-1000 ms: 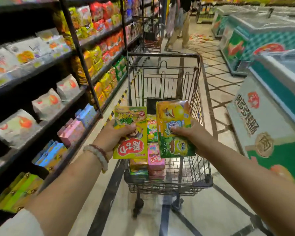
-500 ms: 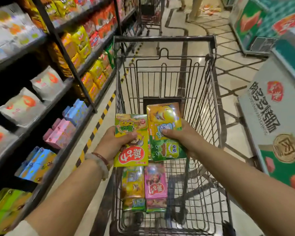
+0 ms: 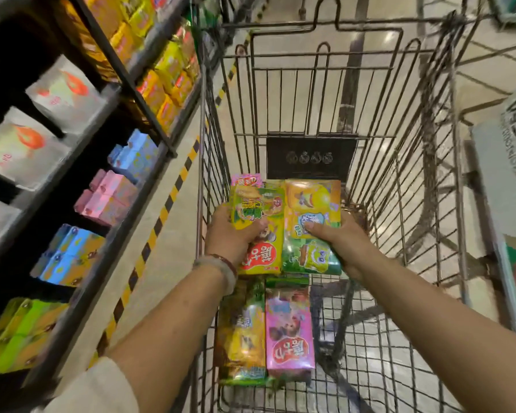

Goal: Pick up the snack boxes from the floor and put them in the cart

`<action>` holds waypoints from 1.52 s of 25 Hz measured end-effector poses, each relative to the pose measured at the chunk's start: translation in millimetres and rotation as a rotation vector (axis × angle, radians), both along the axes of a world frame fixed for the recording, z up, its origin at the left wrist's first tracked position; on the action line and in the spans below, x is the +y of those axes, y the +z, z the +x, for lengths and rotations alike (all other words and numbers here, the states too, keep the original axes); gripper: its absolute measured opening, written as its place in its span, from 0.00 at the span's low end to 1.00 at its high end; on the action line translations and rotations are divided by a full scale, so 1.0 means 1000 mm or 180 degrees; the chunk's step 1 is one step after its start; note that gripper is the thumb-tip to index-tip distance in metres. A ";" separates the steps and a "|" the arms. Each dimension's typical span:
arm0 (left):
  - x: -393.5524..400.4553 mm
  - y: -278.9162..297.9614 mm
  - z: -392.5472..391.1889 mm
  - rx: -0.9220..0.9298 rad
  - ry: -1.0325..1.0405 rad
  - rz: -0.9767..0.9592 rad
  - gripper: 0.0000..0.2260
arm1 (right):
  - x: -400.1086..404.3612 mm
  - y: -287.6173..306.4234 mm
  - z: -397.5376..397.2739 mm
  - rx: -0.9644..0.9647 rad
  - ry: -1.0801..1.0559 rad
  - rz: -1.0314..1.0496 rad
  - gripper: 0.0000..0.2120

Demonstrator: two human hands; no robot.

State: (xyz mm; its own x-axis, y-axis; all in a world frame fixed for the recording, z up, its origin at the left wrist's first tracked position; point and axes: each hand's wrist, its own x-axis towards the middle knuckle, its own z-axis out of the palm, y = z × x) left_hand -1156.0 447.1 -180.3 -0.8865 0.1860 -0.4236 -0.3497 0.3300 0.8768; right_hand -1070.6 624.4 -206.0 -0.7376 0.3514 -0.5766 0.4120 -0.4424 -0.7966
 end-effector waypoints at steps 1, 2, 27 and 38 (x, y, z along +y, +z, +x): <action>0.005 -0.009 -0.001 0.0101 0.0059 -0.0151 0.20 | 0.000 -0.013 -0.004 -0.0057 -0.0031 0.0001 0.25; 0.009 -0.020 -0.002 0.0165 0.0105 -0.0289 0.21 | 0.000 -0.026 -0.007 -0.0123 -0.0058 0.0011 0.24; 0.047 -0.104 -0.049 0.1452 -0.1336 -0.3147 0.20 | -0.016 -0.108 -0.075 -0.0781 0.0673 0.3375 0.25; 0.053 -0.129 -0.059 0.1172 -0.1057 -0.2671 0.23 | -0.012 -0.122 -0.094 -0.0119 0.0549 0.3463 0.29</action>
State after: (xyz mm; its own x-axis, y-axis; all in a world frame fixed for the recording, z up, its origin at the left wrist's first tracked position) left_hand -1214.8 500.5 -309.4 -0.9469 0.2146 -0.2393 0.1228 0.9296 0.3476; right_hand -1164.6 612.7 -328.2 -0.8141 0.5790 -0.0447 0.4328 0.5536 -0.7115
